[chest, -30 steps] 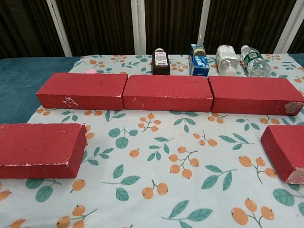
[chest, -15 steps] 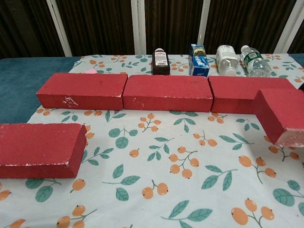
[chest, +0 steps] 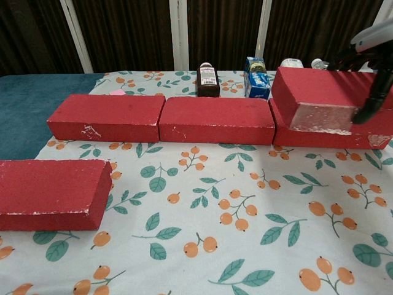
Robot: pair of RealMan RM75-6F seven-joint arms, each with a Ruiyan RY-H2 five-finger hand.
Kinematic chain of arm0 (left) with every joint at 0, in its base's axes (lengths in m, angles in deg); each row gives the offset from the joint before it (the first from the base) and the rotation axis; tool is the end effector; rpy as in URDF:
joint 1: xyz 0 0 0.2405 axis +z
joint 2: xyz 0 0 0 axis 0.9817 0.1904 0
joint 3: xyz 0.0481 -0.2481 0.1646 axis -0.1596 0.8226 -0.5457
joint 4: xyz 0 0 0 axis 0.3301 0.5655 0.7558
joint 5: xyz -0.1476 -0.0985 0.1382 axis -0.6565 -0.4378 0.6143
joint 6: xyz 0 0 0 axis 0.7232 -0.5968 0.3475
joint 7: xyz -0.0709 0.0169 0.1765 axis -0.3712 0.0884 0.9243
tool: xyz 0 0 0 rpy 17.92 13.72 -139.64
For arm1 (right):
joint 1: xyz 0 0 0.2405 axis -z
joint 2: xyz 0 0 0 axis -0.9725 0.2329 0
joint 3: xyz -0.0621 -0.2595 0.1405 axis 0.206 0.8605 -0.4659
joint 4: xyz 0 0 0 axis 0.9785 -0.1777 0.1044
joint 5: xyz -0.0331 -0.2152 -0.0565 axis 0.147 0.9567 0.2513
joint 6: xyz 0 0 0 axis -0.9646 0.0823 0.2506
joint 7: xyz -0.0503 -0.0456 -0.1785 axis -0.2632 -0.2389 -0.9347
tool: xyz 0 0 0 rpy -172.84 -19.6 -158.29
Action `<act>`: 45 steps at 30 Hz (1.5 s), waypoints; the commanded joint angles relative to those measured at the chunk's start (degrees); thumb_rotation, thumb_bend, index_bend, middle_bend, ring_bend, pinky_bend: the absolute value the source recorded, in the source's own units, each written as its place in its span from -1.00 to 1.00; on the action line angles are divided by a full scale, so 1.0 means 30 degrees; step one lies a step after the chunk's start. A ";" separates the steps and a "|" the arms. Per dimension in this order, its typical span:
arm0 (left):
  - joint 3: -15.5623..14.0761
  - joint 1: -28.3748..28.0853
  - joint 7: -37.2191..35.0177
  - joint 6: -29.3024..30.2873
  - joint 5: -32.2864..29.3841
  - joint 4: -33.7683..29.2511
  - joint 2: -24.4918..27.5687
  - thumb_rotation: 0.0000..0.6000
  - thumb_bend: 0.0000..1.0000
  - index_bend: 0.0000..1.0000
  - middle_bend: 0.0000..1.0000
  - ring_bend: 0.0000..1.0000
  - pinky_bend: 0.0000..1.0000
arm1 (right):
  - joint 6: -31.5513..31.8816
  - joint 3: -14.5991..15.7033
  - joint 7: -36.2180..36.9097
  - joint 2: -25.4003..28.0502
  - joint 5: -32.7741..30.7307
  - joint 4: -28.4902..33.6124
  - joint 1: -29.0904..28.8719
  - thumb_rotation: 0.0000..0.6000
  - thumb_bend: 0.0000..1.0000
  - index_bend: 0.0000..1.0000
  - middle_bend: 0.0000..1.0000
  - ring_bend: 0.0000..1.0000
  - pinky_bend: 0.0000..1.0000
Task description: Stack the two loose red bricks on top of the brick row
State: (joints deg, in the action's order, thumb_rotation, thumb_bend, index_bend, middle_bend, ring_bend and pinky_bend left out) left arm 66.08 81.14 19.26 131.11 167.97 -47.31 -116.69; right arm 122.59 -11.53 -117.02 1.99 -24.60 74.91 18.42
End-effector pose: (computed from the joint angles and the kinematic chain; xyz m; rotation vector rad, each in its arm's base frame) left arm -0.3449 0.1843 0.1930 -1.2923 -0.8856 -0.8702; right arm -0.1438 -0.4243 0.0976 1.6075 -1.2000 0.4024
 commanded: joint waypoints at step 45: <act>0.0965 -0.0686 0.1237 -0.1035 -0.2654 0.0202 -0.0580 1.00 -1.00 -0.76 -0.90 -1.00 -0.73 | -0.0454 -0.2345 -0.7562 -0.9582 -0.7732 -1.5109 -0.7629 1.00 -0.70 -0.53 -0.42 -0.82 -1.00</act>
State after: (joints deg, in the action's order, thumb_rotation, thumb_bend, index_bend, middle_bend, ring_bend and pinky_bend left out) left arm 68.99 79.07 23.00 127.99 160.00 -46.72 -118.45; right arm 121.22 -18.36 -139.53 -26.59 -47.93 29.69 -4.58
